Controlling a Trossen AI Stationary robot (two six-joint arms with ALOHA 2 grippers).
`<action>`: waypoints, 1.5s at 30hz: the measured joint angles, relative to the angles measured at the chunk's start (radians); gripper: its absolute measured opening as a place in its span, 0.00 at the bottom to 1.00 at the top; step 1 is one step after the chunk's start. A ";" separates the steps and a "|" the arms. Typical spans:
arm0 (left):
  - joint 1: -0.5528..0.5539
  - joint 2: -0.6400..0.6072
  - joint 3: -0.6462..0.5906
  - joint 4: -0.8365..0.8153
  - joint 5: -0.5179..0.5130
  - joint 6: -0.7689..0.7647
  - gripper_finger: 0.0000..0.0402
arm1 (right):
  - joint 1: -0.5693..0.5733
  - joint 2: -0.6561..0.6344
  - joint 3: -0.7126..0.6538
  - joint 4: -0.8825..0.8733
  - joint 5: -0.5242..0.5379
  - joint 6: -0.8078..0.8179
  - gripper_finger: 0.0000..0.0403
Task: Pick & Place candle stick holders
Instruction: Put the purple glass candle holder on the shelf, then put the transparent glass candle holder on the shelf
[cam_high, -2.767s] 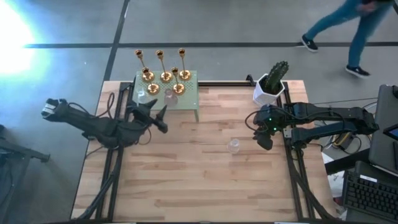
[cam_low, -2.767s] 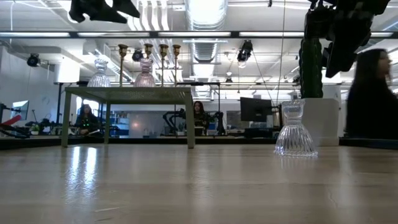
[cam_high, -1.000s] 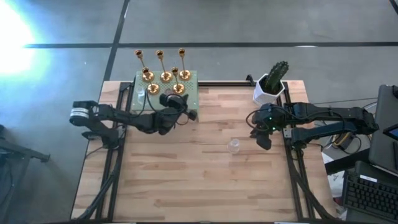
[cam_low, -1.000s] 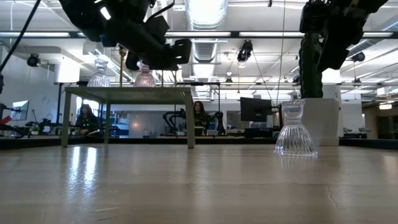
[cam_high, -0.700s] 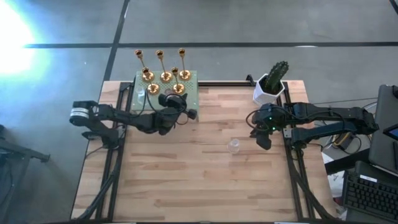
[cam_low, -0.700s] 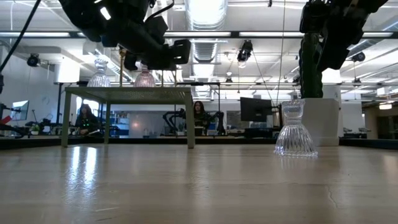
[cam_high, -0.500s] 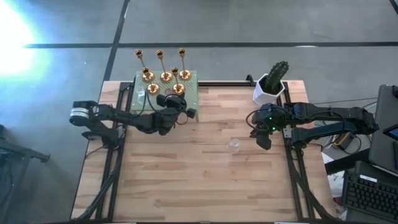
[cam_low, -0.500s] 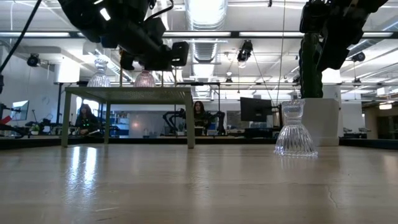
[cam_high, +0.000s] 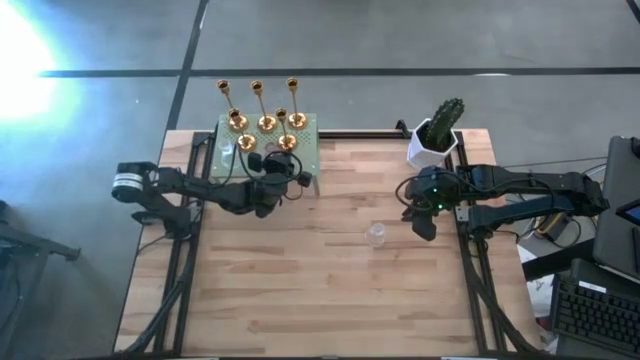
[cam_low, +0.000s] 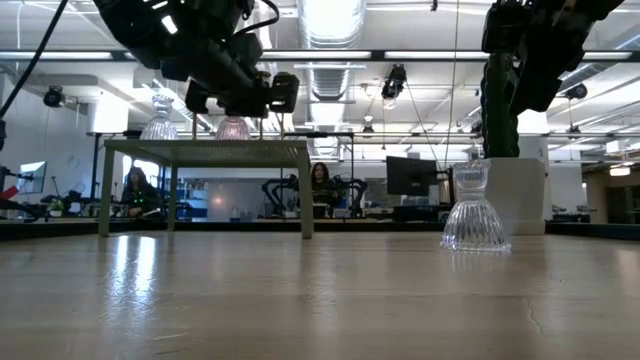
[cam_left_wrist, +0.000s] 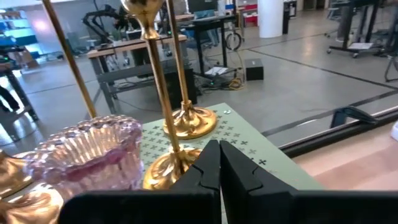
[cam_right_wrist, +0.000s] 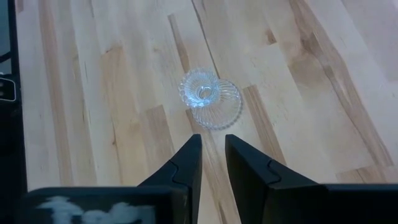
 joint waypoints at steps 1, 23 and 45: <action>0.001 0.000 0.000 -0.001 -0.004 0.000 0.00 | 0.000 0.000 0.000 0.000 0.000 0.000 0.17; 0.007 -0.001 -0.001 -0.079 -0.128 -0.023 0.00 | 0.000 0.000 0.001 0.000 -0.002 0.000 0.16; 0.005 -0.060 -0.001 -0.091 -0.018 0.004 0.01 | 0.000 0.000 0.001 -0.001 -0.002 -0.001 0.16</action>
